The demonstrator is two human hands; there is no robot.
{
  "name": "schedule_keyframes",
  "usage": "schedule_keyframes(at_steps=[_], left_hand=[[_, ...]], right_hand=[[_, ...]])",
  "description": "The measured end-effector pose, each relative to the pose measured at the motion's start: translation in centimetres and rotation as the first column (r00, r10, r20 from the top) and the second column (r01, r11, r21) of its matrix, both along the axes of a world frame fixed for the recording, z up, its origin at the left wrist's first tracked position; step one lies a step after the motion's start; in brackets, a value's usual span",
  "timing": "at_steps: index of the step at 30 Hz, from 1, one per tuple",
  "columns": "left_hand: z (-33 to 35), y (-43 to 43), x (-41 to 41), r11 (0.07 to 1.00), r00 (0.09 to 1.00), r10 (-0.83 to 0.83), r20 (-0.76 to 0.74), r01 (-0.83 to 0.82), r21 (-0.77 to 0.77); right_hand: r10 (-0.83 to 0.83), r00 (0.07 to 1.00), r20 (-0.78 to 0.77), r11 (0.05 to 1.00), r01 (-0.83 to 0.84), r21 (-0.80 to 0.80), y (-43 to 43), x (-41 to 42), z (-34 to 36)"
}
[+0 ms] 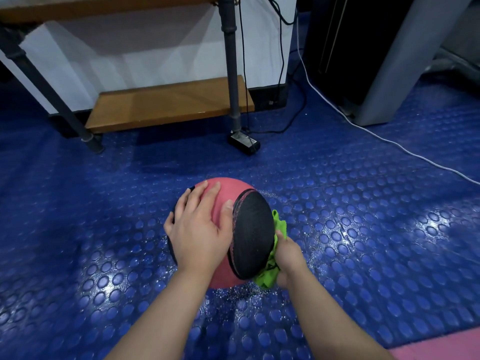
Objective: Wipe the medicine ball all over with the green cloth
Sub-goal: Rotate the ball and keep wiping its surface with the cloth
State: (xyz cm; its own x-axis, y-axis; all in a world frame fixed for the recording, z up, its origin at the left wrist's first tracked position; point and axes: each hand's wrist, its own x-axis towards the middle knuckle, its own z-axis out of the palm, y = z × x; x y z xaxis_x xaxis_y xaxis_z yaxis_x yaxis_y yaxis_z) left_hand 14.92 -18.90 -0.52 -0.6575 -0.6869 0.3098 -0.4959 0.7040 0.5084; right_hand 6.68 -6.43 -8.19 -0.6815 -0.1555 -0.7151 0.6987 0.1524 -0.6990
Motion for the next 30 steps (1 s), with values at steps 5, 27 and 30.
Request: schedule_keyframes(at_steps=[5, 27, 30], left_hand=[[-0.2, -0.5, 0.8, 1.000, 0.998, -0.003, -0.058, 0.003, 0.011], [-0.7, 0.1, 2.4, 0.995, 0.991, -0.099, -0.091, 0.096, -0.041], [-0.5, 0.2, 2.0, 0.990, 0.989, -0.133, -0.071, 0.130, -0.056]], right_hand=[[0.088, 0.957, -0.277, 0.995, -0.073, 0.065, 0.4, -2.0, 3.3], [0.338, 0.920, -0.199, 0.939, -0.314, 0.139, -2.3, -6.1, 3.1], [0.281, 0.944, -0.172, 0.958, -0.267, 0.102, -1.7, -6.2, 2.3]])
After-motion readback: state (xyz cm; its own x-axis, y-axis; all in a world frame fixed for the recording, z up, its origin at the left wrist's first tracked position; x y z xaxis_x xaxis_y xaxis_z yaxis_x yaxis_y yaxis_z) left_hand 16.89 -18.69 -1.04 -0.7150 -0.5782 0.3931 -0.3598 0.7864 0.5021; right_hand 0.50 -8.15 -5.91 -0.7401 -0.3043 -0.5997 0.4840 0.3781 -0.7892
